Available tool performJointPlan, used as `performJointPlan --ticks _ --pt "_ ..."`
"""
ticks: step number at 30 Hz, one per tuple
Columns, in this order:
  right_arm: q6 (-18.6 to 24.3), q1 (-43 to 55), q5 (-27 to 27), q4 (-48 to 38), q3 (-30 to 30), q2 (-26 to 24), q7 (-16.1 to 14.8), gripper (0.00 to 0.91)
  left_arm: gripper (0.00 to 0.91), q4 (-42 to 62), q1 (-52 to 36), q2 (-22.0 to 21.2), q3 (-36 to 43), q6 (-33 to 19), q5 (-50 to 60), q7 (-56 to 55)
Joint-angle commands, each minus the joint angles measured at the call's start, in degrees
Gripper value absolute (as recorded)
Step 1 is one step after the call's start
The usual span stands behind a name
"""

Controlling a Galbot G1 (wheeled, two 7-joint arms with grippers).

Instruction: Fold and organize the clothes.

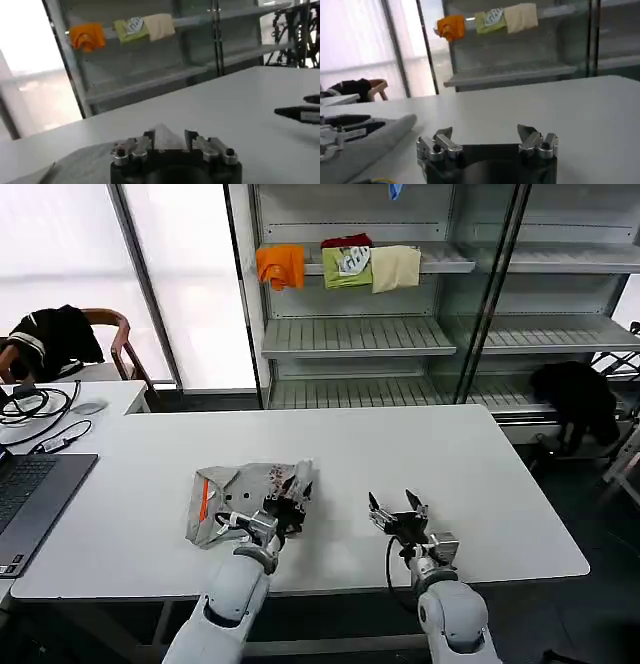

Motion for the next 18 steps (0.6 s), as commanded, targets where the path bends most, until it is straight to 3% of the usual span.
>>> performJointPlan --ticks 1,6,11,12,14,15,16,18 --pt "-9.5 5.3 12.1 -1.4 -10.7 3.2 3.9 0.907 0.907 -10.2 -3.1 3.5 -7.5 4.0 -13.1 -3.9" --pt "-11.7 8.8 22.8 -3.0 -15.7 3.0 7.7 0.907 0.907 -12.0 -2.2 8.3 -19.4 4.8 -17.3 -3.0" --pt "-11.7 9.3 24.1 -4.9 -16.6 3.6 8.1 0.907 0.907 -12.0 3.2 11.1 -28.1 4.5 -20.0 -0.8" --pt "-11.7 9.4 24.2 -5.3 -16.6 3.6 8.3 0.665 0.907 -11.9 4.6 11.4 -28.9 4.5 -20.4 -0.4" --pt "-11.7 9.3 24.2 -5.9 -16.4 3.5 8.7 0.312 0.907 -11.8 6.2 11.2 -30.5 4.6 -21.9 -0.5" --pt "-11.7 9.2 24.3 -6.1 -16.3 3.5 8.9 0.060 0.907 -11.6 6.8 10.9 -30.9 4.7 -22.3 -0.5" --pt "-11.7 9.0 24.3 -6.3 -16.2 3.4 9.2 0.000 0.907 -11.2 7.5 10.6 -31.2 4.7 -22.2 -0.5" --pt "-11.7 8.4 24.4 -6.4 -16.0 3.3 9.6 0.000 0.907 -10.7 8.1 9.9 -31.3 4.9 -22.4 -0.7"
